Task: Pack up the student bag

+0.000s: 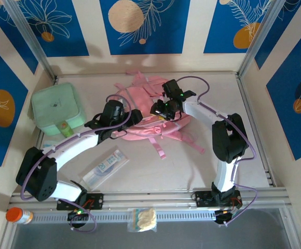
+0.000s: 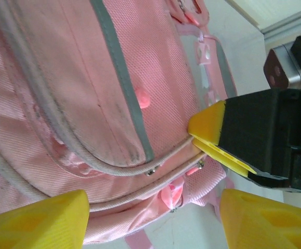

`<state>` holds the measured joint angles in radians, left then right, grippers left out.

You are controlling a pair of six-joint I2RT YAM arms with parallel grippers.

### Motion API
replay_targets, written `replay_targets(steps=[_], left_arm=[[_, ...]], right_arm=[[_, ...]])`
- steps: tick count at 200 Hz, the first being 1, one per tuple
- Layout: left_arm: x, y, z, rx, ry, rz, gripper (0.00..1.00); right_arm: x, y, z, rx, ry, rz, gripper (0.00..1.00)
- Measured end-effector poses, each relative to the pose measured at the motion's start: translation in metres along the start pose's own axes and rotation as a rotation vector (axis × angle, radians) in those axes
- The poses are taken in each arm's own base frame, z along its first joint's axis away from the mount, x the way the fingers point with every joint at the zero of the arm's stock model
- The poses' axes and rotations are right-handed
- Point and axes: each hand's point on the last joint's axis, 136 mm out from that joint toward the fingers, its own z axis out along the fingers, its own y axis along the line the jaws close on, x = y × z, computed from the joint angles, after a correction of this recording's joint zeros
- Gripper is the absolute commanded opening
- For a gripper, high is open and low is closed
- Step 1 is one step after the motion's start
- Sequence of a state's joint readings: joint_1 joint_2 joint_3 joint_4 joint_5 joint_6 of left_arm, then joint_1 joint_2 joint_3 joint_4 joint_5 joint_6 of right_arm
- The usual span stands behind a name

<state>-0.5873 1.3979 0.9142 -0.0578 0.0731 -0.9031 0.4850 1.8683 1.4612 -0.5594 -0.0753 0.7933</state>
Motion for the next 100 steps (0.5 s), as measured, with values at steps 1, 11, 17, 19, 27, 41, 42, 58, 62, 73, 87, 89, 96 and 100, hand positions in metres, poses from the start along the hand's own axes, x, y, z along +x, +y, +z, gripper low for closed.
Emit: replay_targets(steps=[1, 11, 17, 19, 27, 41, 42, 58, 62, 73, 87, 89, 96, 100], left_arm=[[0.0, 0.0, 0.0, -0.001, -0.001, -0.001, 0.67], [0.0, 0.003, -0.001, -0.011, -0.011, -0.011, 0.67], [-0.001, 0.005, -0.002, -0.017, -0.016, -0.015, 0.67], [-0.001, 0.005, -0.002, -0.018, -0.018, -0.017, 0.67], [-0.002, 0.006, -0.003, -0.022, -0.025, -0.021, 0.67], [-0.003, 0.005, -0.003, -0.027, -0.037, -0.029, 0.67], [-0.003, 0.005, -0.004, -0.026, -0.037, -0.028, 0.67], [-0.001, 0.005, -0.006, -0.029, -0.047, -0.032, 0.66], [0.0, 0.005, -0.006, -0.031, -0.049, -0.03, 0.66], [0.002, 0.004, -0.008, -0.035, -0.05, -0.031, 0.66], [0.005, 0.003, -0.009, -0.043, -0.052, -0.031, 0.66], [0.005, 0.003, -0.009, -0.044, -0.053, -0.03, 0.66], [0.007, 0.003, -0.01, -0.051, -0.052, -0.026, 0.66], [0.009, 0.004, -0.01, -0.058, -0.05, -0.023, 0.66]], right_arm=[[0.0, 0.0, 0.0, -0.001, -0.001, 0.0, 0.42], [0.0, 0.001, 0.0, 0.001, -0.004, -0.003, 0.42], [0.0, 0.001, 0.001, 0.002, -0.006, -0.004, 0.42], [0.0, 0.001, 0.001, 0.001, -0.007, -0.004, 0.42], [-0.001, 0.002, 0.001, -0.003, -0.01, 0.0, 0.41], [-0.004, 0.004, 0.001, -0.023, -0.017, 0.013, 0.37], [-0.005, 0.004, 0.001, -0.025, -0.017, 0.014, 0.37], [-0.006, 0.007, 0.001, -0.039, -0.024, 0.022, 0.29], [-0.007, 0.008, 0.001, -0.041, -0.026, 0.03, 0.26], [-0.008, 0.01, 0.001, -0.047, -0.031, 0.033, 0.18], [-0.008, 0.009, 0.001, -0.046, -0.029, 0.045, 0.1], [-0.007, 0.009, 0.001, -0.044, -0.028, 0.055, 0.09], [-0.008, 0.008, 0.001, -0.044, -0.027, 0.064, 0.06], [-0.008, 0.008, 0.001, -0.047, -0.026, 0.067, 0.04]])
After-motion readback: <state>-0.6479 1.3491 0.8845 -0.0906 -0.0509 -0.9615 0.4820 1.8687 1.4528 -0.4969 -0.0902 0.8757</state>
